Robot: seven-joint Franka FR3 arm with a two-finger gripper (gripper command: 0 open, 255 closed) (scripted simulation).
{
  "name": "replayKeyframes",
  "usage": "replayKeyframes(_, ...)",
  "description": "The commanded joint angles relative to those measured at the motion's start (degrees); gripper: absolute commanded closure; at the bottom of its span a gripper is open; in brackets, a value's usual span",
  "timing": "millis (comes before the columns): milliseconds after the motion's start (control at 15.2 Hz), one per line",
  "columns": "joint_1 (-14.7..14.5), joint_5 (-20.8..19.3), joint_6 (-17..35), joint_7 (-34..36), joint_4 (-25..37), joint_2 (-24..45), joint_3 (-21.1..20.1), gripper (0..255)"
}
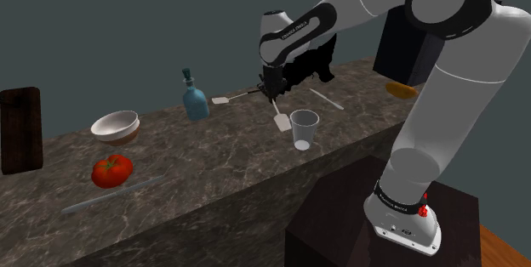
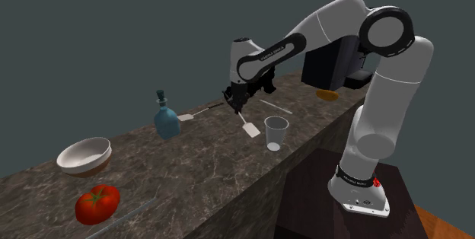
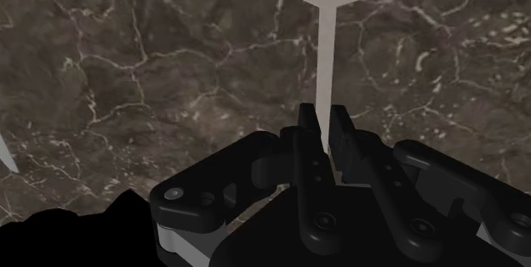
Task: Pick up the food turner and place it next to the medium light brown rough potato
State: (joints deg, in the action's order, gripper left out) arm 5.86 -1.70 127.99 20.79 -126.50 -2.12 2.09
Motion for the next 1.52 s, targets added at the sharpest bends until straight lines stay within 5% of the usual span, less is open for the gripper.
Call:
replayKeyframes(0, 0.04, 0.02, -1.62, -0.12, 1.18, -0.41, 0.04, 255)
replayKeyframes(858, 0.00, 0.05, -10.81, -0.26, 7.25, -3.53, -0.02, 255)
replayKeyframes(1452, 4.01, -1.96, -10.41, -8.01, -8.29, -18.93, 4.98, 255)
